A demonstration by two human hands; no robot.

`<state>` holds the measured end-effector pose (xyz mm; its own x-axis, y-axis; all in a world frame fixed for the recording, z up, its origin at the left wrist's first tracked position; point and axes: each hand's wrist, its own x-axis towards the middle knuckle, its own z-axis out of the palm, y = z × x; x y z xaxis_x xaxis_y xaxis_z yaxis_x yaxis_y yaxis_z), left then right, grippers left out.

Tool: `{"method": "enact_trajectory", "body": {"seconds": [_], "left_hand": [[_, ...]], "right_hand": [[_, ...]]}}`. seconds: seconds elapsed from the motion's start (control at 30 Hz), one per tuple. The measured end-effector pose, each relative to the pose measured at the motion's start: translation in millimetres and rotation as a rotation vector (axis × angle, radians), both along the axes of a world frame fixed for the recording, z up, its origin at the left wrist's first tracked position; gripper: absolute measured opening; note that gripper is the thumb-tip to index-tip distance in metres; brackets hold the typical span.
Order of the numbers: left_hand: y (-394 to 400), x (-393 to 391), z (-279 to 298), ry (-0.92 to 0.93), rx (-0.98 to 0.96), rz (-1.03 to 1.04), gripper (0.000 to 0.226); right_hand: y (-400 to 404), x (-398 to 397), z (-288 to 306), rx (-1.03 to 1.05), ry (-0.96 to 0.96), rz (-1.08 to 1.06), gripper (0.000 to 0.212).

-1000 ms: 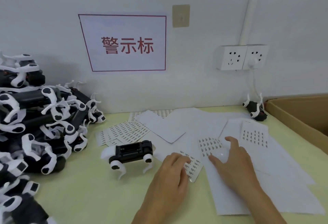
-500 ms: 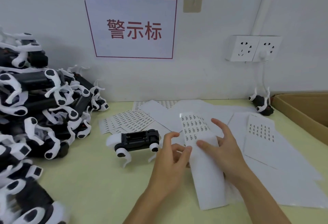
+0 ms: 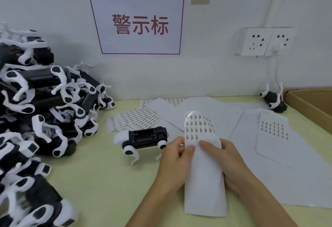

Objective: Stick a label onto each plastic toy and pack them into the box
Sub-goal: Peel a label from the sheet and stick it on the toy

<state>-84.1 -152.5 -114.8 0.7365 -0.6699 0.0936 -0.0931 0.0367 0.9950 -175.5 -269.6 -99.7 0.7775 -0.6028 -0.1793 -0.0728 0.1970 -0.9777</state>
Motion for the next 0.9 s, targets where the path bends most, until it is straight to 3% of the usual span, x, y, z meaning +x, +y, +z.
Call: {"method": "enact_trajectory", "body": {"seconds": [0.1,0.27,0.47,0.63,0.9], "left_hand": [[0.4,-2.4,-1.6,-0.065,-0.037,0.010,0.013],[-2.4,-5.9,-6.5,-0.254,-0.042,0.113,0.040],[-3.3,-9.7,-9.6,-0.712,0.012,0.245,0.010],[-4.6,-10.1,-9.5,-0.794,0.083,0.294,0.009],[-3.1,-15.5,-5.1,-0.806,0.135,0.277,0.009]], "right_hand": [[1.1,1.2,0.0,-0.094,0.006,-0.039,0.012],[2.4,-0.3,1.3,-0.231,0.015,-0.098,0.014],[7.3,-0.3,5.9,-0.356,-0.012,-0.059,0.022],[8.5,0.1,5.3,-0.460,-0.005,-0.081,0.017],[6.6,-0.6,0.1,-0.657,0.005,-0.090,0.030]]}}
